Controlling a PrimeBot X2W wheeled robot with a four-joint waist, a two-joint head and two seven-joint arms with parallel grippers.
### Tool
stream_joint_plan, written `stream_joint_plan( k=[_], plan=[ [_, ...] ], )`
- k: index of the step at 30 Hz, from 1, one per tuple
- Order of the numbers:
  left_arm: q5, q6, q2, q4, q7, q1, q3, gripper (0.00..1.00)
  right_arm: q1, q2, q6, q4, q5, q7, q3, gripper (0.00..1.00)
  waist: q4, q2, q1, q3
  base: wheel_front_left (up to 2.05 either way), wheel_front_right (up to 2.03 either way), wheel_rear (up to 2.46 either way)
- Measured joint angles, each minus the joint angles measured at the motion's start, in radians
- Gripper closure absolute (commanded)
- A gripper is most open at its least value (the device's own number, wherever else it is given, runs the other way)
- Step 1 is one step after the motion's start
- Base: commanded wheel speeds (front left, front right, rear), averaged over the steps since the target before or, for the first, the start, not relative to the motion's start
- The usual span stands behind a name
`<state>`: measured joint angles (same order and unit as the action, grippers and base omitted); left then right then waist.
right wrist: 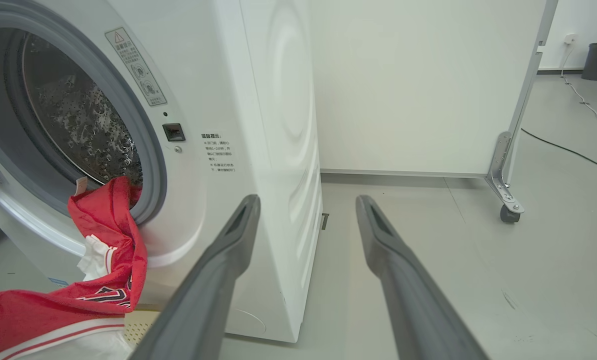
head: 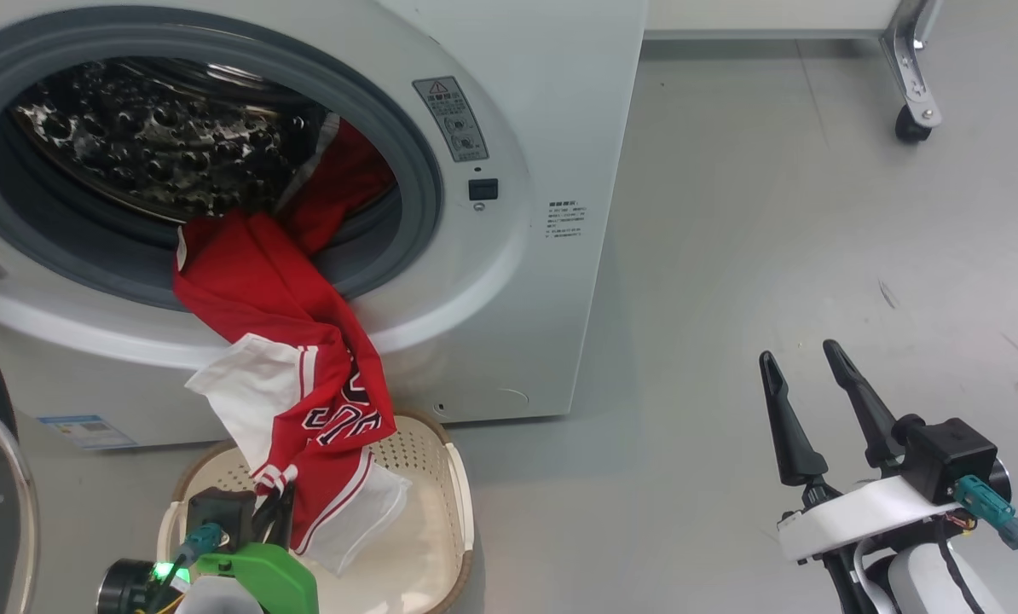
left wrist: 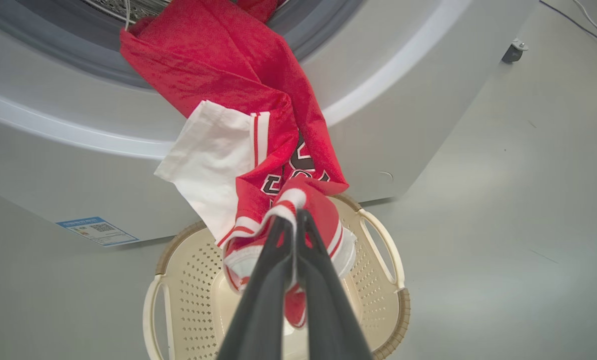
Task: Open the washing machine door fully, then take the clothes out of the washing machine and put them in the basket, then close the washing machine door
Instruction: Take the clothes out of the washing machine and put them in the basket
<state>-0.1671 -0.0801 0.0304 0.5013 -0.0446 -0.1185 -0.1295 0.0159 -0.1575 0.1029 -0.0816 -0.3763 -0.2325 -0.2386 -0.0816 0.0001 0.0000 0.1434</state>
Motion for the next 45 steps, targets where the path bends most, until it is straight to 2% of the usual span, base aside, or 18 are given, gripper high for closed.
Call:
stream_joint_plan(
  k=[5,15,25,34,41,42,43,44,45],
  plan=[
    [0.002,0.020,0.001,0.062,0.036,-0.019,-0.005,1.00,0.027,-0.010,0.001,0.019,0.000,0.008,-0.001,0.00,-0.021,0.0000,0.0000,0.060,0.00,0.00,0.00],
    [0.033,0.067,0.002,0.173,0.094,-0.170,0.000,1.00,0.082,-0.029,0.007,0.045,0.000,0.011,0.000,0.00,-0.076,0.0000,0.0000,0.193,0.00,0.00,0.00],
    [0.028,0.120,0.031,0.281,0.114,-0.280,0.055,1.00,0.139,-0.032,0.010,0.052,-0.010,0.008,0.008,0.00,-0.138,0.0000,0.0000,0.325,0.00,0.00,0.00],
    [0.029,0.128,0.032,0.365,0.100,-0.313,0.057,1.00,0.172,-0.032,0.010,0.038,-0.015,-0.002,0.022,0.00,-0.178,0.0000,0.0001,0.397,0.00,0.00,0.00],
    [0.028,0.129,0.029,0.414,0.077,-0.346,0.056,1.00,0.185,-0.032,0.011,0.025,-0.019,-0.003,0.022,0.00,-0.184,0.0000,0.0001,0.412,0.00,0.00,0.00],
    [0.028,0.129,0.028,0.423,0.077,-0.352,0.056,0.85,0.186,-0.032,0.011,0.023,-0.019,-0.003,0.022,0.00,-0.183,0.0000,0.0001,0.412,0.00,0.00,0.00],
    [0.028,0.129,0.028,0.430,0.074,-0.357,0.055,0.58,0.187,-0.032,0.013,0.020,-0.019,-0.003,0.022,0.00,-0.182,0.0000,0.0000,0.412,0.00,0.00,0.00],
    [0.028,0.129,0.028,0.434,0.068,-0.360,0.054,0.26,0.188,-0.032,0.013,0.018,-0.019,-0.003,0.022,0.00,-0.181,0.0000,0.0000,0.413,0.00,0.00,0.00],
    [0.027,0.129,0.027,0.439,0.062,-0.363,0.055,0.12,0.189,-0.032,0.013,0.016,-0.019,-0.003,0.022,0.00,-0.181,0.0000,0.0001,0.413,0.00,0.00,0.00]
  ],
)
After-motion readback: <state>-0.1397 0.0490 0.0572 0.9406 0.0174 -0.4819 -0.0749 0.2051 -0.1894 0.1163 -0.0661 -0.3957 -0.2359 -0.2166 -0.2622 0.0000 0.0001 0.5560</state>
